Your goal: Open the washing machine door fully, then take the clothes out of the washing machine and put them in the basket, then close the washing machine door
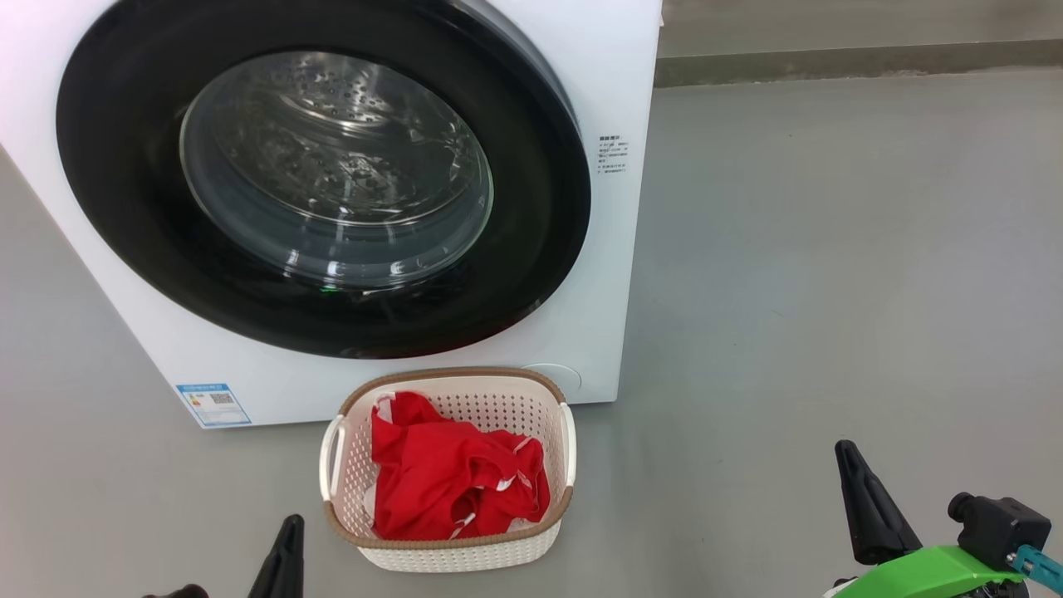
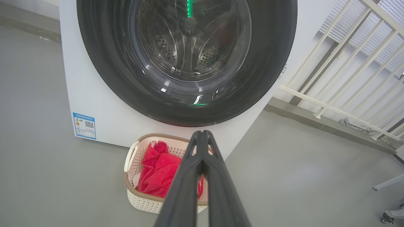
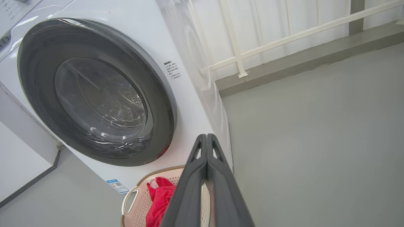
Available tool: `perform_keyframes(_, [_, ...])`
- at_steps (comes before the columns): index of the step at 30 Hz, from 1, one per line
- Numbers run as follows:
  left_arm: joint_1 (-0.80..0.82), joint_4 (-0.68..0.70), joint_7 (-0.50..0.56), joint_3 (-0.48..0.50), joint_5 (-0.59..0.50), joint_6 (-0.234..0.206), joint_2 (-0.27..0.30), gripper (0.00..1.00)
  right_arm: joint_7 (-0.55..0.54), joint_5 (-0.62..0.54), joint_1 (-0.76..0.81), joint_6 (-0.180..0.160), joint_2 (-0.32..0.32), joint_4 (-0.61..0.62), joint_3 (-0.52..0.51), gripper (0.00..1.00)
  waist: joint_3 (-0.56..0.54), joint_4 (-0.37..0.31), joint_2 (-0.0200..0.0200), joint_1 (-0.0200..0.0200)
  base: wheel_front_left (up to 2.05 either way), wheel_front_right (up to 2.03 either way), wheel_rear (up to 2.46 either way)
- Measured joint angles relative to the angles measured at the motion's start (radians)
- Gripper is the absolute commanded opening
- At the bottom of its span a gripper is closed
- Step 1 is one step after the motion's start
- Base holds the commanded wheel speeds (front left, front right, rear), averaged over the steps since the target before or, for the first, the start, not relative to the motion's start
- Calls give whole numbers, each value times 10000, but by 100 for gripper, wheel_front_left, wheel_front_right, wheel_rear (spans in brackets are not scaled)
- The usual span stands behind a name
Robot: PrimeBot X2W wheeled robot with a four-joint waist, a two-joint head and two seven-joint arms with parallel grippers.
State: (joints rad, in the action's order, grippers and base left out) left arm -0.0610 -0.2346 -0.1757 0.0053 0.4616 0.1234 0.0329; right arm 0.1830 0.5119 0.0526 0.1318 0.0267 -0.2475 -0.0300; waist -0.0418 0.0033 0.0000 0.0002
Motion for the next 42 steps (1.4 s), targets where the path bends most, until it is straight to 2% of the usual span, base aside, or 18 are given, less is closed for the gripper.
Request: perform_keyframes(42, [462,-117,1229,313,4851,0,4,0,-1237,4619,-409,-2,17,-98,-468,0,192,-14,0,-1,0,0,0])
